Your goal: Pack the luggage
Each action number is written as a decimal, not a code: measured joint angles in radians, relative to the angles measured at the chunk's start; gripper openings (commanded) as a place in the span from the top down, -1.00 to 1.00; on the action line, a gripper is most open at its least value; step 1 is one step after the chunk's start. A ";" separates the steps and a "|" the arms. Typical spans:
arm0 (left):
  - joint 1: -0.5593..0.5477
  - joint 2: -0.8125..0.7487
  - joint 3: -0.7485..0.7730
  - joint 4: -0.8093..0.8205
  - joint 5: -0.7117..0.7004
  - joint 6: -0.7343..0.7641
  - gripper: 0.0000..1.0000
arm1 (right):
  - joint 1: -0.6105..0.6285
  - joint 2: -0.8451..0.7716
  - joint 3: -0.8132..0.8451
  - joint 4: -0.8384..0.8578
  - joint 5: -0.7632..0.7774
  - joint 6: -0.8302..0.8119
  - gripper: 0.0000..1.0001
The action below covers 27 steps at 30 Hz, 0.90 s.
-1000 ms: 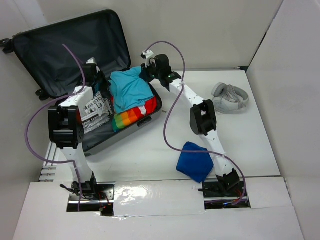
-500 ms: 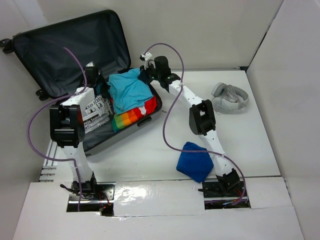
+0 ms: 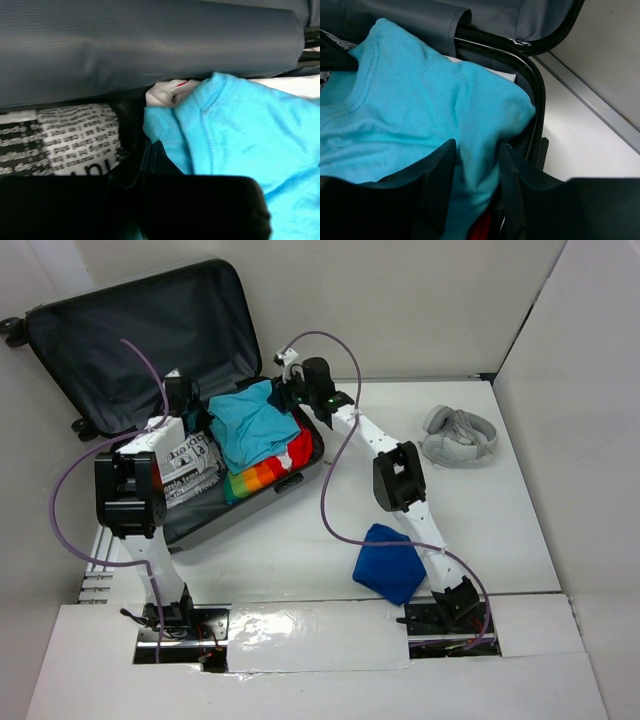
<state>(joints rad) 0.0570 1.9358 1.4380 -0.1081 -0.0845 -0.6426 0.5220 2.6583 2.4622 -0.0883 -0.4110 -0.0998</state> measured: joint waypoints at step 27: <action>-0.437 -0.482 -0.179 -0.097 0.187 0.136 -1.00 | -0.007 -1.091 -1.110 -0.061 0.682 0.315 -1.00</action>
<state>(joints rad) -0.3801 1.4536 1.2591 -0.2054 0.1020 -0.5068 0.5148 1.5677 1.3518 -0.1497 0.2710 0.2153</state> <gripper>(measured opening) 1.000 0.999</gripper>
